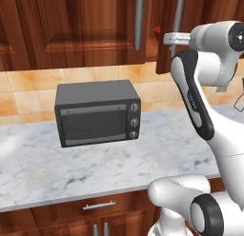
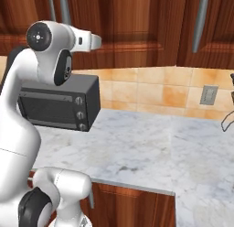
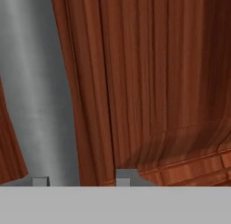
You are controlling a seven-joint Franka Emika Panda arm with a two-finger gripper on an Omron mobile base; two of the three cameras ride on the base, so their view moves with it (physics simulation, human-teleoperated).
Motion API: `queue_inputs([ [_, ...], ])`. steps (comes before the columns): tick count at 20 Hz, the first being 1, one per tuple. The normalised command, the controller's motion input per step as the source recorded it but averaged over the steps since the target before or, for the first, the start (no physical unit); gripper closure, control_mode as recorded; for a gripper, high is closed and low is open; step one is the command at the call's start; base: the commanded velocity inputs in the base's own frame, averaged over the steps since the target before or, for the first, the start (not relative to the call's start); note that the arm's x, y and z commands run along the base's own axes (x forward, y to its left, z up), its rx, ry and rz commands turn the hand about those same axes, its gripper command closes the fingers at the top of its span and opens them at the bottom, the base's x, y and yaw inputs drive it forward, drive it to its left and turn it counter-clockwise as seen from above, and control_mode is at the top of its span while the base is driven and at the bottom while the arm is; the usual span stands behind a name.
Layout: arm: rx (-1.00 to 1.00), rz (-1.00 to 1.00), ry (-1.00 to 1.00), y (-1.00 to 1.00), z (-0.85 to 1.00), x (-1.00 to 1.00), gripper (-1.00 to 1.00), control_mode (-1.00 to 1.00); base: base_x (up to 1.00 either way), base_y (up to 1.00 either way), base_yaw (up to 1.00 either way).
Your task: Move the bowls from the cabinet to the plates on the dining table.
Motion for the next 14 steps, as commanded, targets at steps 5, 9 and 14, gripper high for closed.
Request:
queue_inputs([
  [5, 0.05, 0.00, -0.04, -0.72, 0.49, -0.67, 1.00, -1.00, 0.00, 0.00, 0.00],
  [9, 0.05, 0.00, -0.02, -0.78, 0.46, -0.63, 1.00, -1.00, 0.00, 0.00, 0.00],
  [14, 0.05, 0.00, -0.01, -0.78, 0.47, -0.62, 1.00, -1.00, 0.00, 0.00, 0.00],
])
